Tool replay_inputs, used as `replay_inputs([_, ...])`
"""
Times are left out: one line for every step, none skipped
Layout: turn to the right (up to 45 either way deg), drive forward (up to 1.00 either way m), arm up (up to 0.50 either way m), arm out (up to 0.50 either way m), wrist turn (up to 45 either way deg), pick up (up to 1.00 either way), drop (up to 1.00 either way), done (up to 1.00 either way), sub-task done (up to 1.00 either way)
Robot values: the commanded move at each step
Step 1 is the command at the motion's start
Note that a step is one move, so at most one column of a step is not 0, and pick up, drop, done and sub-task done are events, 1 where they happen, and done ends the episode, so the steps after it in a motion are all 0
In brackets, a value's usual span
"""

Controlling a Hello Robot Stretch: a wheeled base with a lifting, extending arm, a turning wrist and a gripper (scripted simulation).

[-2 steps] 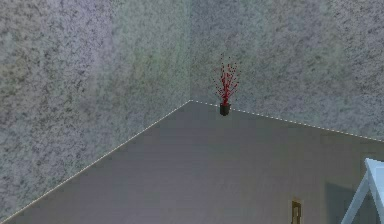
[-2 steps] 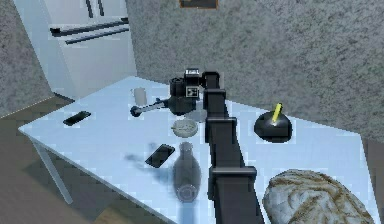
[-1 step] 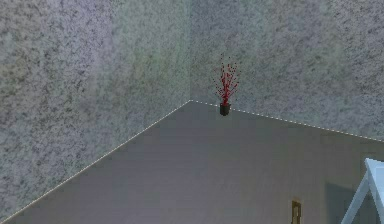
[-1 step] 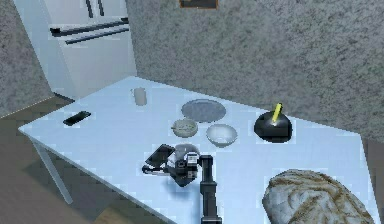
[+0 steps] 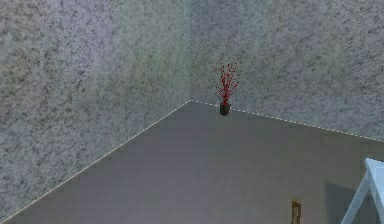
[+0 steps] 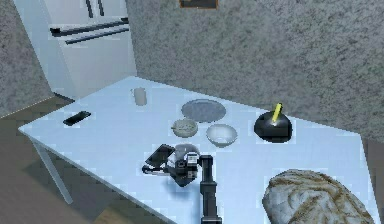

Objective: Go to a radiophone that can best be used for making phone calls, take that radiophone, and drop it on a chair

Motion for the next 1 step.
replay_inputs([0.0, 0.00, 0.10, 0.00, 0.0, 0.00, 0.00, 0.00, 0.00])
